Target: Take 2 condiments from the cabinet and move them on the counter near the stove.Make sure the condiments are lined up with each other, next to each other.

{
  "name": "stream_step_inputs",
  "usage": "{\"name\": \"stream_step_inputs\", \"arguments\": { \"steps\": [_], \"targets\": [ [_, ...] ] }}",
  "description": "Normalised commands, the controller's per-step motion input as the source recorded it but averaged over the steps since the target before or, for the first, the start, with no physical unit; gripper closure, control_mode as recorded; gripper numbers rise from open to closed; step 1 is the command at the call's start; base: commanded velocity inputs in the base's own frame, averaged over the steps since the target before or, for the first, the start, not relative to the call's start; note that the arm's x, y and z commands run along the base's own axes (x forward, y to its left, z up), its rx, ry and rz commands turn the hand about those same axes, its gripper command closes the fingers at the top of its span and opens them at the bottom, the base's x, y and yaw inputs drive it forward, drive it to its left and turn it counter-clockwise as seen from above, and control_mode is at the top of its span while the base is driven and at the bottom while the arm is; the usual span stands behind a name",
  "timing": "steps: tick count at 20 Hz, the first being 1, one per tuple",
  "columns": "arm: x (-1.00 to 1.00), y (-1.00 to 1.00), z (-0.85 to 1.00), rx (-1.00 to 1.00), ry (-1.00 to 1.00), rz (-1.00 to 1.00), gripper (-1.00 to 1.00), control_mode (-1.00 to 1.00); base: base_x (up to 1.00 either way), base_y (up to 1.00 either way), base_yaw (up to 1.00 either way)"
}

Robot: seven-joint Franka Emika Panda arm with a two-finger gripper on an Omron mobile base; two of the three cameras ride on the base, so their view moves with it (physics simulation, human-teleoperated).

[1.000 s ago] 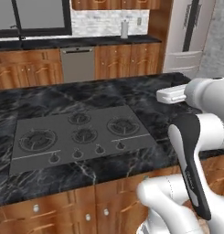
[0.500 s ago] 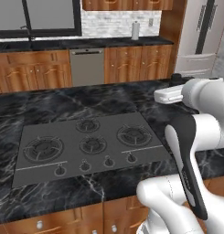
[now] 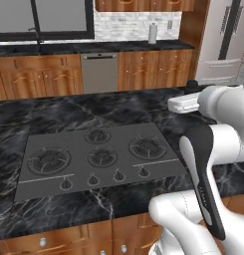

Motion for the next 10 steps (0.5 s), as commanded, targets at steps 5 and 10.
{"name": "stream_step_inputs", "arguments": {
  "steps": [5, 10],
  "targets": [
    [0.18, -0.64, -0.40, 0.00, 0.27, 0.24, 1.00, -1.00, 0.08, -0.11, 0.05],
    [0.27, -0.74, -0.48, 0.00, 0.28, 0.27, 1.00, -1.00, 0.00, 0.00, 0.00]
  ]
}}
